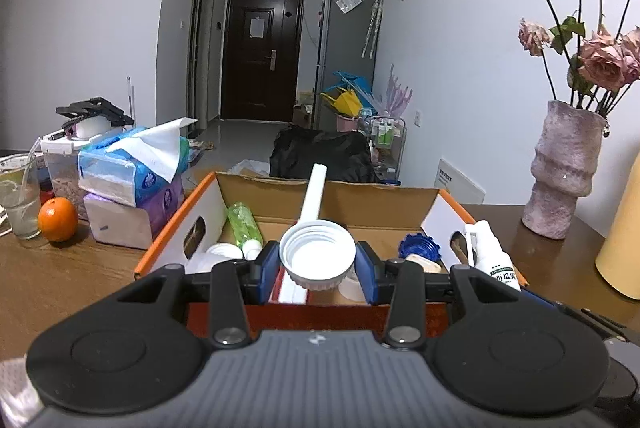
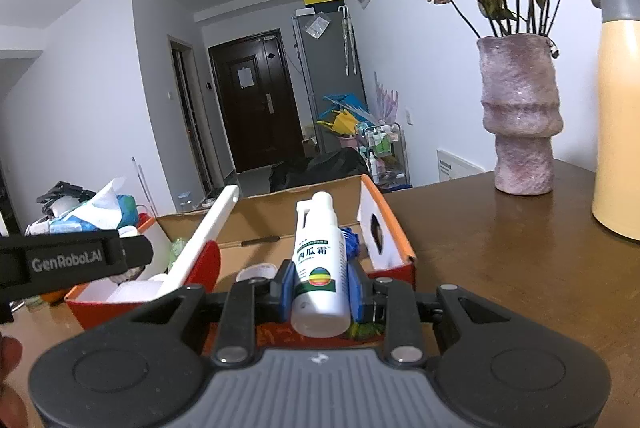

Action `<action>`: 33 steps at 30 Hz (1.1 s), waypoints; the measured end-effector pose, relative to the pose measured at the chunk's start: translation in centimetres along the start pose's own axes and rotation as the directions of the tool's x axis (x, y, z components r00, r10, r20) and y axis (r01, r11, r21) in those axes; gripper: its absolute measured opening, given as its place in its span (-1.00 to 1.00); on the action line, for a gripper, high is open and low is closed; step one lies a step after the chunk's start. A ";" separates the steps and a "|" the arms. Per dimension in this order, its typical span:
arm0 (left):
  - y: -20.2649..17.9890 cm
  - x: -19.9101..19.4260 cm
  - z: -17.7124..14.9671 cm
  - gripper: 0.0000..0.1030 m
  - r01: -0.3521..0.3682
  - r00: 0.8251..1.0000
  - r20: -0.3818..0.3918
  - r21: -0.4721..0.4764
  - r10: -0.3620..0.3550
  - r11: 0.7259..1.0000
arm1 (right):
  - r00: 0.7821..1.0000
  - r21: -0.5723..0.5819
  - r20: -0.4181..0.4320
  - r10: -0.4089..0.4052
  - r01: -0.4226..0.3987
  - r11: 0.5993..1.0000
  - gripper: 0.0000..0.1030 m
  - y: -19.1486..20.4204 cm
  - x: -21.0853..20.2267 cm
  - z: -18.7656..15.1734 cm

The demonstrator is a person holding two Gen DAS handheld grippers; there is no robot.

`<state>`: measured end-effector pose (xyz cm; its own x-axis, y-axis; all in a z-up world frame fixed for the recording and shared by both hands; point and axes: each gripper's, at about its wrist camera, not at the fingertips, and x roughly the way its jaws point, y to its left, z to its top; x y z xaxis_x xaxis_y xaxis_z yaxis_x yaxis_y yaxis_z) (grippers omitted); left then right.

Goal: Organize rigid objects
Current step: 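Carry the spray bottle with the right tool and cap with the left tool into the box, then release the spray bottle with the right tool while the left tool drops the cap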

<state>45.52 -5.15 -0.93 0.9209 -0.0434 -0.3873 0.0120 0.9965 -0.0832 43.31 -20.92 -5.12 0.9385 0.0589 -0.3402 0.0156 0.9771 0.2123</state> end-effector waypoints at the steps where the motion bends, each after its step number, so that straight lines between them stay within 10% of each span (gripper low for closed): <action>1: 0.1 0.2 0.1 -0.20 -0.002 1.000 0.003 0.002 0.002 1.000 | 1.000 0.001 0.002 0.001 -0.001 1.000 -0.49 0.2 0.3 0.1; 33: 4.8 8.3 3.2 -0.05 -0.063 0.998 0.007 0.008 0.063 0.998 | 0.999 -0.066 -0.009 0.043 -0.043 0.997 -0.48 2.7 9.0 2.8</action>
<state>54.43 -0.54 -1.62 0.9224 0.0197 -0.3857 -0.0429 0.9977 -0.0516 52.78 -18.36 -5.05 0.9351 0.1026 -0.3392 -0.0478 0.9849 0.1662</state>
